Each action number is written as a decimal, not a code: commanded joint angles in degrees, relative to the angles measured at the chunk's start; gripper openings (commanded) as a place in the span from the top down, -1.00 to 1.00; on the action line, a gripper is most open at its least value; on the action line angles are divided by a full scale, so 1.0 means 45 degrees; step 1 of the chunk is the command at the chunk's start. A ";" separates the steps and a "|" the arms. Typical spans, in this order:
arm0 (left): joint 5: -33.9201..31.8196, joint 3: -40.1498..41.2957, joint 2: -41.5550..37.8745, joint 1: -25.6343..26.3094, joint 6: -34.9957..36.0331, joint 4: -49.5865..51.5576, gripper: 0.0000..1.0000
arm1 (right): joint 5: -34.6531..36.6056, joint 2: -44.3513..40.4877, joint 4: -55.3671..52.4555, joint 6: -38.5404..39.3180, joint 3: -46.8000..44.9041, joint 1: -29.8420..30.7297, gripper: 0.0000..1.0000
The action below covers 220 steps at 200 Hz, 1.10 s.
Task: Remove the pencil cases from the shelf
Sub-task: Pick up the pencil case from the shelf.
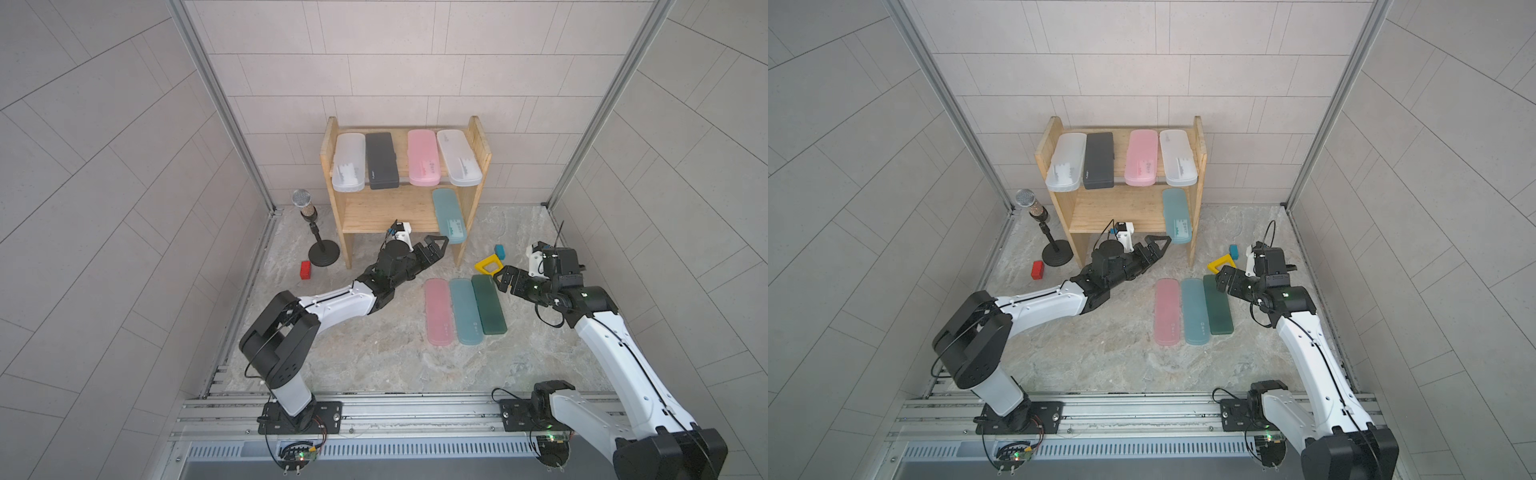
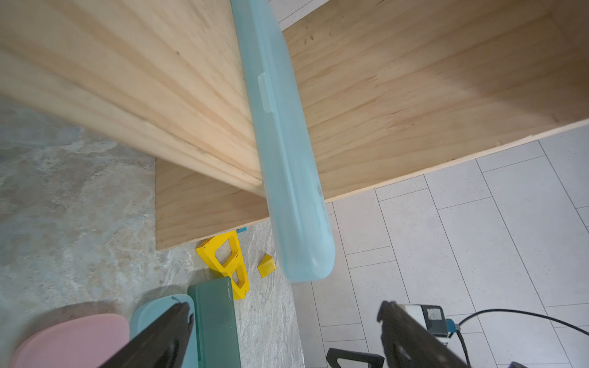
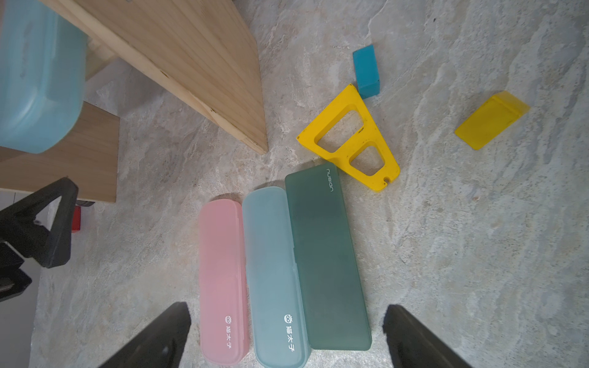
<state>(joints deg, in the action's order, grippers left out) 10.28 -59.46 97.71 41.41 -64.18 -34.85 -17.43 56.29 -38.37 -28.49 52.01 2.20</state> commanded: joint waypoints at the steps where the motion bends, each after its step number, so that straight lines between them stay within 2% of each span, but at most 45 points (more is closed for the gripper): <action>1: 0.0063 -0.0974 0.0281 0.0027 0.0014 -0.0060 -0.96 | 0.0026 0.0010 -0.0057 0.0159 0.0053 -0.0077 -1.00; 89: 0.0341 -0.2574 0.1766 -0.0046 -0.0620 0.0264 -0.76 | -0.0038 -0.0150 0.0054 -0.0073 0.0123 -0.0108 -1.00; 123: 0.0455 -0.2883 0.1841 -0.0071 -0.0544 0.0456 -0.60 | 0.0036 -0.0382 -0.0094 -0.0099 0.0128 -0.0098 -1.00; 146: 0.0504 -0.2887 0.1839 -0.0091 -0.0559 0.0398 -0.58 | 0.0010 -0.0361 -0.0223 -0.0056 0.0232 -0.0098 -1.00; 167: 0.0654 -0.2905 0.1823 -0.0107 -0.0598 0.0459 -0.31 | 0.0006 -0.0382 -0.0425 -0.0036 0.0377 -0.0103 -1.00; 201: 0.0771 -0.2741 0.1856 -0.0102 -0.0827 0.0085 -0.05 | -0.0118 -0.0534 -0.0594 -0.0036 0.0527 -0.0100 -1.00; 220: 0.0833 -0.2584 0.1750 -0.0118 -0.0945 -0.0134 0.29 | -0.0226 -0.0774 -0.0642 -0.0092 0.0580 -0.0098 -1.00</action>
<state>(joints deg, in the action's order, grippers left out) 13.06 -71.05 106.19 41.25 -67.81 -32.82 -17.89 54.85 -39.75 -28.71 52.80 1.91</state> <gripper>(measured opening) 0.438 0.997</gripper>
